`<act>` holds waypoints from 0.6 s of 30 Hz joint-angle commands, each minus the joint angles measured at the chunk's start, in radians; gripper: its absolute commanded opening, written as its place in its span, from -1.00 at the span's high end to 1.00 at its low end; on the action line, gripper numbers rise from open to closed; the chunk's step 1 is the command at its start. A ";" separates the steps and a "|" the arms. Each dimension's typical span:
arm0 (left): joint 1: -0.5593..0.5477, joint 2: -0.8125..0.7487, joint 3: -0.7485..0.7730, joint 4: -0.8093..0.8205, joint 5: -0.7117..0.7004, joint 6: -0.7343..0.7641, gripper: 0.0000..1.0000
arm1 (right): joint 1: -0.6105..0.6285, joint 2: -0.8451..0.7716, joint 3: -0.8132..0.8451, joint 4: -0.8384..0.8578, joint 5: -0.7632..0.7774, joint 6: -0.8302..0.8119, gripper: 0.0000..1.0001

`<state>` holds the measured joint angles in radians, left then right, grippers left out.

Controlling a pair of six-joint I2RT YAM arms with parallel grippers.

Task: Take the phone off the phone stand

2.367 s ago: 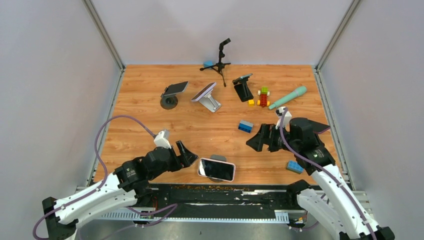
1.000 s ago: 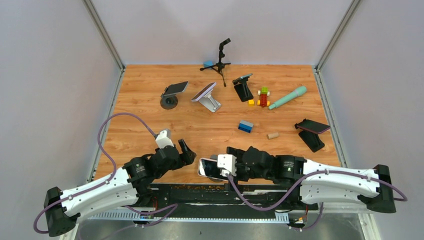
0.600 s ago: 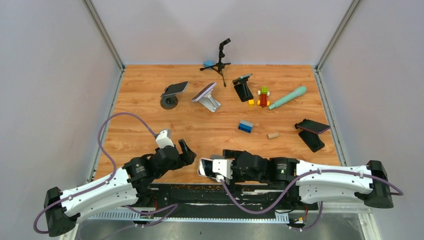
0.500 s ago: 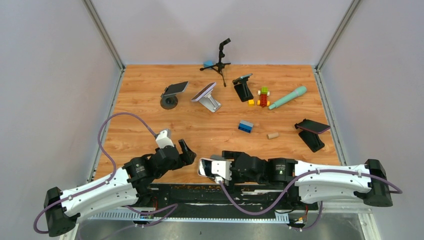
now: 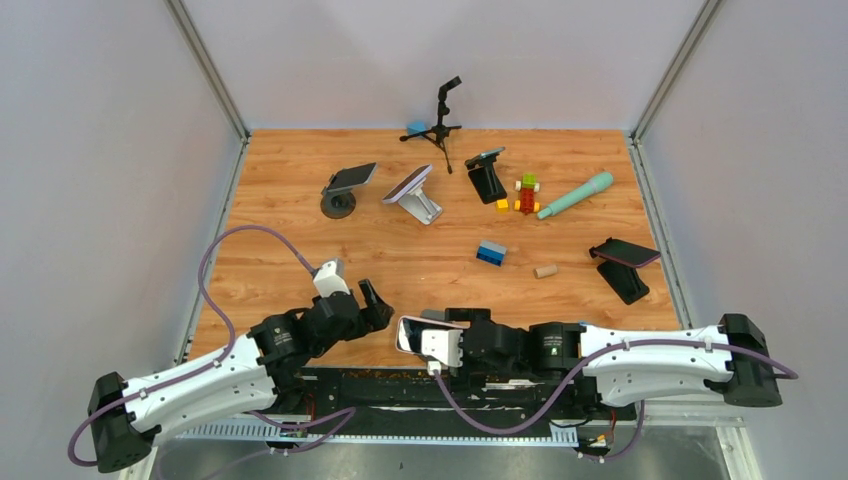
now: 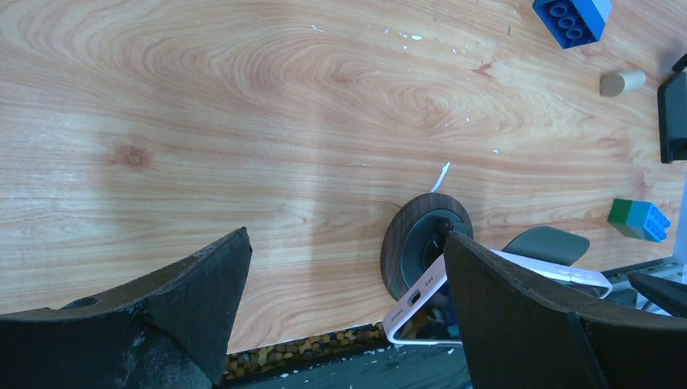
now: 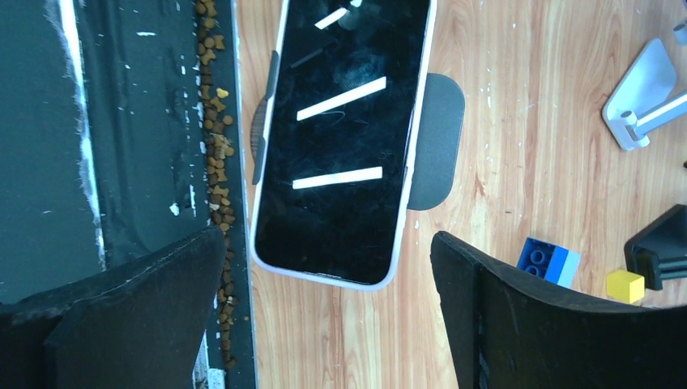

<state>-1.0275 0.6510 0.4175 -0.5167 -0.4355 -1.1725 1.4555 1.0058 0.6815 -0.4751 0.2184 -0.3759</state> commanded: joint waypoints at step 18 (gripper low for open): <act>-0.004 0.002 -0.017 0.044 0.001 0.006 -0.93 | 0.005 0.065 0.005 0.037 0.078 -0.009 -1.00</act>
<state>-1.0275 0.6636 0.4168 -0.4892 -0.4236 -1.1687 1.4555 1.0725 0.6682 -0.4728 0.2707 -0.3836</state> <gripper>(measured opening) 0.961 0.998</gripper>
